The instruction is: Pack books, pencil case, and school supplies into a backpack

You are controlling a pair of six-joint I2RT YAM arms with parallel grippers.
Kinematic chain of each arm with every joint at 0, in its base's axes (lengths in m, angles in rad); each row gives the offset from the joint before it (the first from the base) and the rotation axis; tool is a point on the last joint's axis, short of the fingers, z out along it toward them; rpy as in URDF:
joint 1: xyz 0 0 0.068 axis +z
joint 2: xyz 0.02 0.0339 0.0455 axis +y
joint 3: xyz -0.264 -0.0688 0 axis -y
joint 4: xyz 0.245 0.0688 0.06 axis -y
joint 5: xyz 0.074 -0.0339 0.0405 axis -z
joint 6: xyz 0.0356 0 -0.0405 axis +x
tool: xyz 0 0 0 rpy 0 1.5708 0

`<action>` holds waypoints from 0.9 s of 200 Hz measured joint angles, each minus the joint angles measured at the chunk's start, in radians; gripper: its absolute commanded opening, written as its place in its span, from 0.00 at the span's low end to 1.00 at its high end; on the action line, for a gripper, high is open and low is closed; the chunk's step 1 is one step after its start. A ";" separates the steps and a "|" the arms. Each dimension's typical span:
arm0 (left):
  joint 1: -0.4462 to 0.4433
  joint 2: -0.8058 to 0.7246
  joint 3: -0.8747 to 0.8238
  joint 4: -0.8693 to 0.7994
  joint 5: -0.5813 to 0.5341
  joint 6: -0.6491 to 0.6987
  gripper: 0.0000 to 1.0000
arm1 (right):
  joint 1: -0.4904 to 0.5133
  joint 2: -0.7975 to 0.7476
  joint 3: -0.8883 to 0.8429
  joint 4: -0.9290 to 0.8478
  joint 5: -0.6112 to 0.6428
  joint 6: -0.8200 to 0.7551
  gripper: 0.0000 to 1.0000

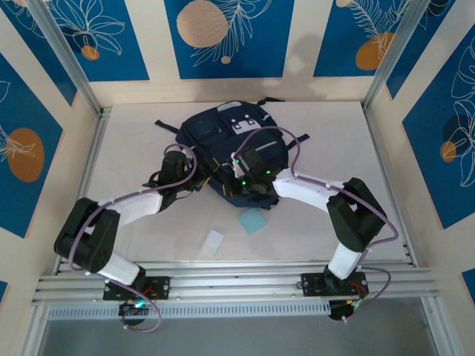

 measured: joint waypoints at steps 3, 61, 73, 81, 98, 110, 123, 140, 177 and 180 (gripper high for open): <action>-0.004 0.012 0.006 0.008 -0.001 -0.011 0.48 | 0.004 0.000 0.000 0.000 0.002 0.003 0.00; -0.019 0.106 0.034 0.077 0.019 -0.017 0.00 | 0.000 0.000 0.051 -0.183 0.059 -0.058 0.00; -0.015 0.106 0.034 0.071 0.020 -0.010 0.00 | -0.015 -0.007 0.063 -0.248 0.060 -0.105 0.00; -0.012 0.105 0.034 0.061 0.021 0.000 0.00 | -0.026 -0.017 0.063 -0.290 0.060 -0.138 0.00; -0.005 0.091 0.034 0.033 0.024 0.025 0.00 | -0.075 -0.047 0.063 -0.376 0.077 -0.201 0.00; 0.000 0.072 0.034 0.014 0.025 0.043 0.00 | -0.125 -0.064 0.063 -0.420 0.085 -0.236 0.00; 0.006 0.053 0.034 -0.003 0.028 0.062 0.00 | -0.184 -0.081 0.063 -0.457 0.104 -0.270 0.00; 0.017 0.036 0.034 -0.029 0.040 0.083 0.00 | -0.254 -0.094 0.064 -0.491 0.169 -0.318 0.00; 0.048 0.021 0.034 -0.089 0.067 0.134 0.00 | -0.336 -0.063 0.128 -0.557 0.320 -0.383 0.00; 0.051 0.021 0.036 -0.094 0.069 0.138 0.00 | -0.337 -0.059 0.132 -0.557 0.323 -0.385 0.00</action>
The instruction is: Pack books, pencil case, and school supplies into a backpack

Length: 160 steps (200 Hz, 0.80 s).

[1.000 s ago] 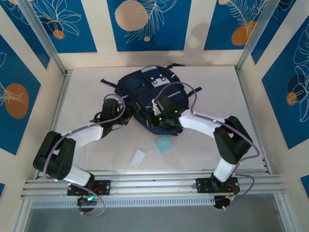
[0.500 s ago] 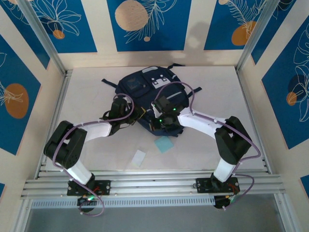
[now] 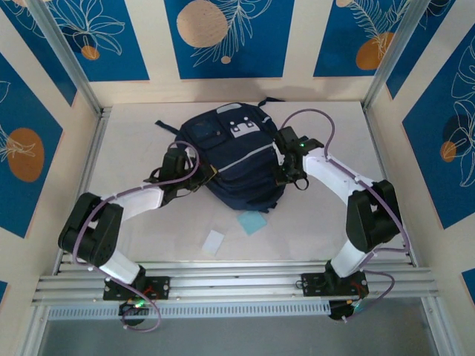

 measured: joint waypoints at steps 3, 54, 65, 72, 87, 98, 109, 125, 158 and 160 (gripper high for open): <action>0.003 0.000 0.003 -0.004 0.002 0.004 0.00 | 0.000 0.001 0.003 0.000 0.003 -0.004 0.00; 0.081 0.097 0.178 -0.151 0.016 0.107 0.14 | 0.036 0.003 -0.032 0.081 -0.142 0.025 0.00; 0.100 0.139 0.245 -0.190 0.015 0.134 0.52 | 0.040 0.003 -0.050 0.126 -0.202 0.053 0.00; 0.111 0.161 0.290 -0.219 0.008 0.153 0.62 | 0.044 0.003 -0.061 0.160 -0.245 0.076 0.00; 0.130 0.175 0.356 -0.267 -0.014 0.184 0.80 | 0.058 0.005 -0.077 0.230 -0.326 0.129 0.00; 0.140 0.166 0.377 -0.274 -0.035 0.196 0.91 | 0.072 0.014 -0.079 0.278 -0.376 0.164 0.00; 0.140 0.138 0.375 -0.280 -0.057 0.215 0.96 | 0.091 0.029 -0.078 0.328 -0.415 0.199 0.00; 0.139 0.072 0.346 -0.303 -0.082 0.223 0.96 | 0.119 0.067 -0.066 0.383 -0.458 0.238 0.00; 0.137 -0.082 0.228 -0.301 -0.091 0.188 0.95 | 0.171 0.159 0.004 0.458 -0.512 0.296 0.00; 0.135 -0.090 0.219 -0.299 -0.090 0.182 0.95 | 0.173 0.162 0.007 0.461 -0.514 0.298 0.00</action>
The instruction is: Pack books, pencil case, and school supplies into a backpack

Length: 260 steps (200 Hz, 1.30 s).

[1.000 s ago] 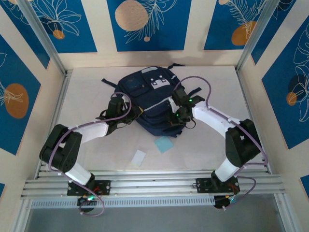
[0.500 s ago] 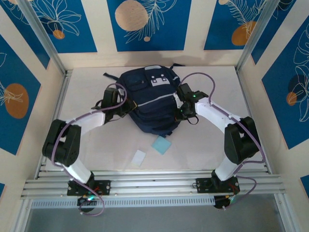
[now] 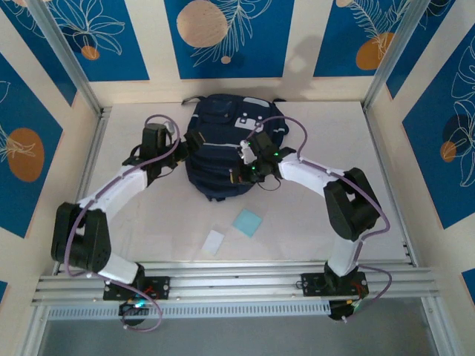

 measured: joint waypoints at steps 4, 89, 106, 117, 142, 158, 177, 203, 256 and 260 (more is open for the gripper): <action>0.000 -0.011 -0.015 0.005 0.000 -0.009 0.95 | 0.006 0.007 0.009 0.009 -0.005 0.005 0.00; -0.088 0.052 -0.145 0.179 -0.013 -0.260 0.83 | 0.069 0.014 -0.046 0.208 -0.090 0.113 0.00; -0.096 0.101 -0.118 0.207 -0.026 -0.272 0.75 | 0.075 0.013 -0.063 0.213 -0.090 0.113 0.00; -0.098 0.129 -0.098 0.206 -0.031 -0.272 0.62 | 0.077 0.008 -0.071 0.214 -0.087 0.111 0.00; -0.099 0.171 -0.091 0.206 -0.034 -0.274 0.17 | 0.077 -0.008 -0.078 0.202 -0.058 0.088 0.00; -0.099 0.183 -0.092 0.205 -0.032 -0.269 0.00 | 0.075 -0.014 -0.078 0.169 -0.033 0.053 0.00; -0.099 0.183 -0.095 0.211 -0.023 -0.268 0.00 | 0.069 -0.015 -0.064 0.103 -0.004 -0.025 0.00; -0.094 0.178 -0.100 0.206 -0.013 -0.252 0.00 | 0.040 -0.015 -0.015 -0.029 0.021 -0.173 0.00; -0.086 0.117 -0.100 0.155 -0.004 -0.181 0.00 | -0.079 -0.026 -0.005 -0.239 0.129 -0.395 0.00; -0.085 0.115 -0.100 0.149 -0.002 -0.176 0.00 | -0.089 -0.026 -0.005 -0.245 0.134 -0.403 0.00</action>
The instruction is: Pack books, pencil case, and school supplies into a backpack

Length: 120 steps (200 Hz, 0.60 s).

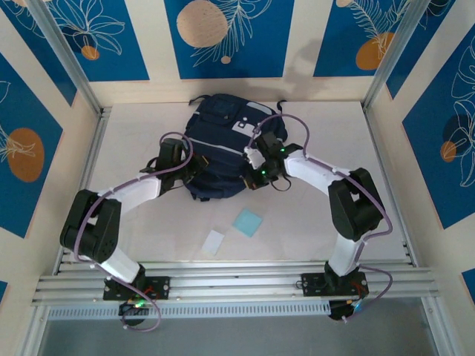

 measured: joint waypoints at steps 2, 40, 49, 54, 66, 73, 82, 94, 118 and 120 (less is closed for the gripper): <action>0.000 -0.002 0.000 -0.004 0.002 0.003 0.00 | -0.007 0.000 0.000 -0.004 0.007 -0.004 0.00; 0.000 -0.027 0.000 -0.057 0.037 0.045 0.00 | -0.111 0.013 0.042 -0.053 0.074 -0.066 0.00; 0.000 -0.036 0.000 -0.070 0.040 0.058 0.00 | -0.134 0.029 0.076 -0.064 0.087 -0.075 0.00; 0.000 -0.040 0.000 -0.078 0.041 0.065 0.00 | -0.146 0.040 0.096 -0.070 0.095 -0.082 0.00; 0.001 -0.051 0.000 -0.097 0.042 0.081 0.00 | -0.177 0.073 0.148 -0.079 0.107 -0.093 0.00; 0.002 -0.059 0.000 -0.109 0.044 0.088 0.00 | -0.194 0.094 0.177 -0.081 0.116 -0.100 0.00; 0.004 -0.067 0.000 -0.122 0.046 0.097 0.00 | -0.212 0.120 0.209 -0.082 0.125 -0.105 0.00; 0.006 -0.076 0.000 -0.136 0.048 0.106 0.00 | -0.231 0.153 0.248 -0.084 0.137 -0.115 0.00; 0.008 -0.085 -0.001 -0.145 0.048 0.116 0.00 | -0.248 0.215 0.322 -0.112 0.161 -0.119 0.00; 0.009 -0.087 -0.002 -0.148 0.048 0.116 0.00 | -0.250 0.219 0.328 -0.113 0.167 -0.118 0.00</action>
